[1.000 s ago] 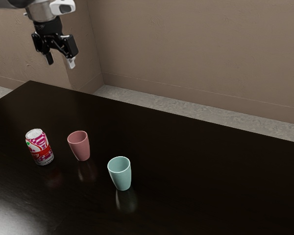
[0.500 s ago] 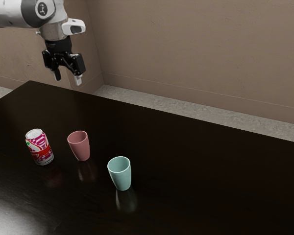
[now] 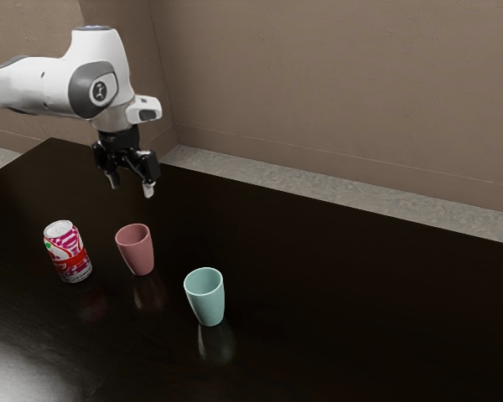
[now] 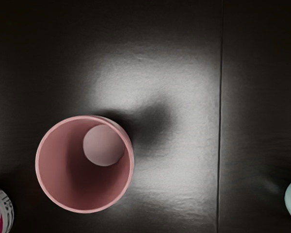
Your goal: Place the left cup onto the right cup
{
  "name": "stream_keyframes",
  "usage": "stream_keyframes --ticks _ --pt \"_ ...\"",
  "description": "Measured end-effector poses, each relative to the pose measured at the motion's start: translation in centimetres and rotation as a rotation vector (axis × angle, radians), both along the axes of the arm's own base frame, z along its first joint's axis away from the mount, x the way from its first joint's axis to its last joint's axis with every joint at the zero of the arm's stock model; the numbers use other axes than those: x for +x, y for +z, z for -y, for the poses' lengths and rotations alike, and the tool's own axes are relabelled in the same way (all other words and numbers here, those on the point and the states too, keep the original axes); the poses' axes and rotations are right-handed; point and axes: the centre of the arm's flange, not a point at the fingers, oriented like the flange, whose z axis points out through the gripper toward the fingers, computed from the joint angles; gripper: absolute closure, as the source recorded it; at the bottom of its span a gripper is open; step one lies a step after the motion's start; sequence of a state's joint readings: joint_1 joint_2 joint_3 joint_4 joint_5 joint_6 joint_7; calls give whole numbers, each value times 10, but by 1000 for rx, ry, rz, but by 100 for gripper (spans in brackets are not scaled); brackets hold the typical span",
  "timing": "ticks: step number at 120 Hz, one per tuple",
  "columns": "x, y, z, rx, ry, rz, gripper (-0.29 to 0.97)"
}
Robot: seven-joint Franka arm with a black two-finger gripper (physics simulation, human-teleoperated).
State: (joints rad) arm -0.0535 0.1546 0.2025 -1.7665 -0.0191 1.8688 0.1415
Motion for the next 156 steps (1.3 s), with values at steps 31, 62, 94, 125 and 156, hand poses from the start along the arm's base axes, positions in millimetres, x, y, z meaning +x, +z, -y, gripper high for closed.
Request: stream_keyframes --ticks 31,62,94,125,156 --pt "2 -53 1 7 -3 3 3" --pt "-1 -90 -1 6 7 22 3" --pt "-1 -122 -3 6 15 15 3" --pt "3 -144 -6 13 16 11 3" --pt "5 -158 -7 10 21 0 9"
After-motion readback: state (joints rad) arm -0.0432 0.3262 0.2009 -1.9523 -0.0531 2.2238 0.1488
